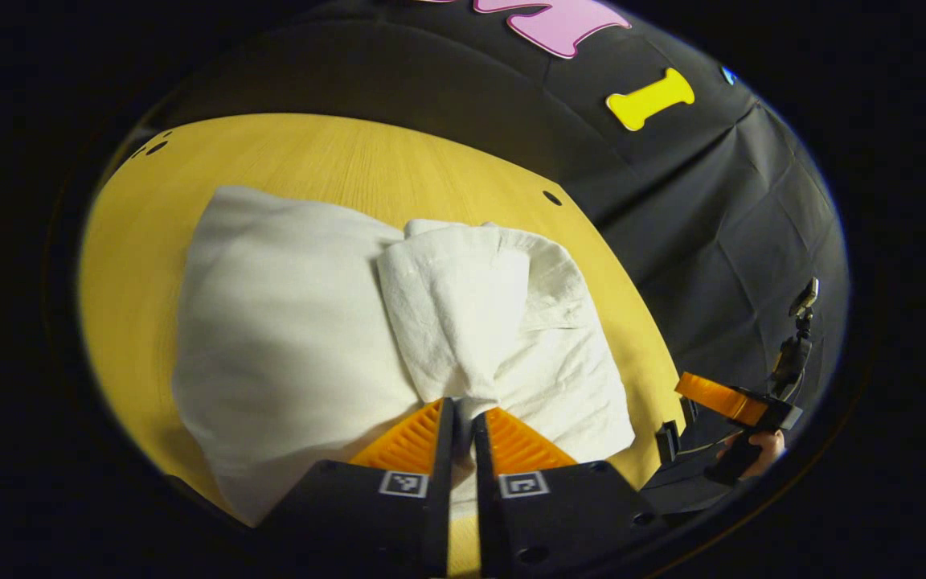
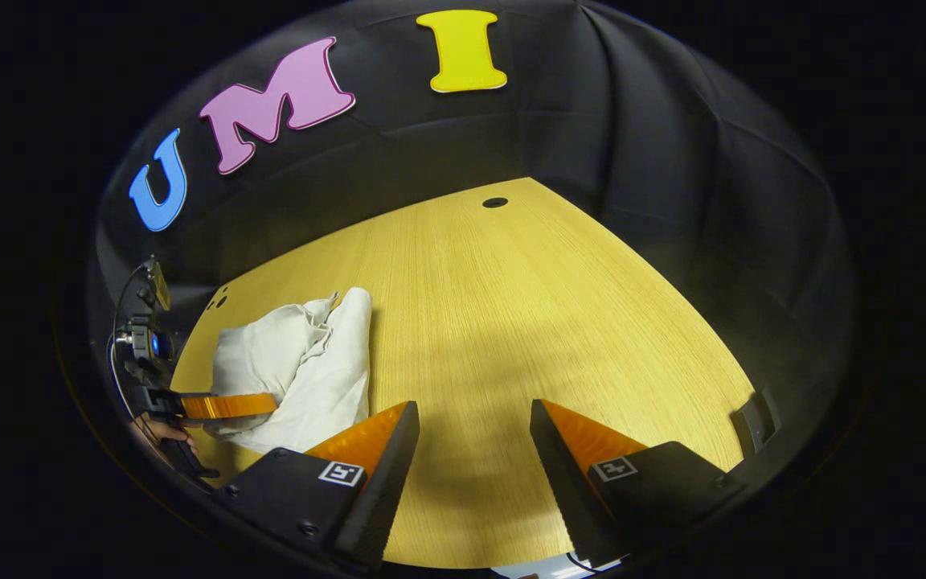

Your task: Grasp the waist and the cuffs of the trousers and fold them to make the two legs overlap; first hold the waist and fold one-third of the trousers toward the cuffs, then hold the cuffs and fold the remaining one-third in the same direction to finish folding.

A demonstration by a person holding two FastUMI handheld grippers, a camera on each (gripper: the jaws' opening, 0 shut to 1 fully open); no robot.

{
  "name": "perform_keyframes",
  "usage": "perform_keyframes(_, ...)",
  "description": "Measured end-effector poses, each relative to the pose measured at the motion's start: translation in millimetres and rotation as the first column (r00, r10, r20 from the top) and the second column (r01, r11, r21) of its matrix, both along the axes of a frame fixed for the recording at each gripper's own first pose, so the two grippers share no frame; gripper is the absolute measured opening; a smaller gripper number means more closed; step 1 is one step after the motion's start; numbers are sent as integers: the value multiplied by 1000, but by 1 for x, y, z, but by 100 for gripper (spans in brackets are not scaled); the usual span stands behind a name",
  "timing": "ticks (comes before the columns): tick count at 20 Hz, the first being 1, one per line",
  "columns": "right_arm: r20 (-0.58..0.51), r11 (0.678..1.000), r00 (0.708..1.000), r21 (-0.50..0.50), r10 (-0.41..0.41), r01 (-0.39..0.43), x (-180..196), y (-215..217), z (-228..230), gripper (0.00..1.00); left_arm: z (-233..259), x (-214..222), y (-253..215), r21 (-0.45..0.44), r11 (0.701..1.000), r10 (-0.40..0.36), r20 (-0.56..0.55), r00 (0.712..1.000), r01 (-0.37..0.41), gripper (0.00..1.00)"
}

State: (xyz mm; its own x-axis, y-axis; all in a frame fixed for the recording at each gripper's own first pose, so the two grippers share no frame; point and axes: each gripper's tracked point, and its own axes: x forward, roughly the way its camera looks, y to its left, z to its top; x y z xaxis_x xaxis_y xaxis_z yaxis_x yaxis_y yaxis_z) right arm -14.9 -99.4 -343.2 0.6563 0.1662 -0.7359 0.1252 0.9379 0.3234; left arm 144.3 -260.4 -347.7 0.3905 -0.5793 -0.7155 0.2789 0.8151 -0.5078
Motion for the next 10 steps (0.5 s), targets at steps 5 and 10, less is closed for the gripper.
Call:
perform_keyframes(5,13,1000,1000,5,-3,3,1,3,6,89,21,-4,-21,-7,1000,-10,10,1000,10,84)
perform_keyframes(10,60,1000,998,22,-21,20,9,12,28,89,59,16,-17,-109,990,88,31,996,-85,96)
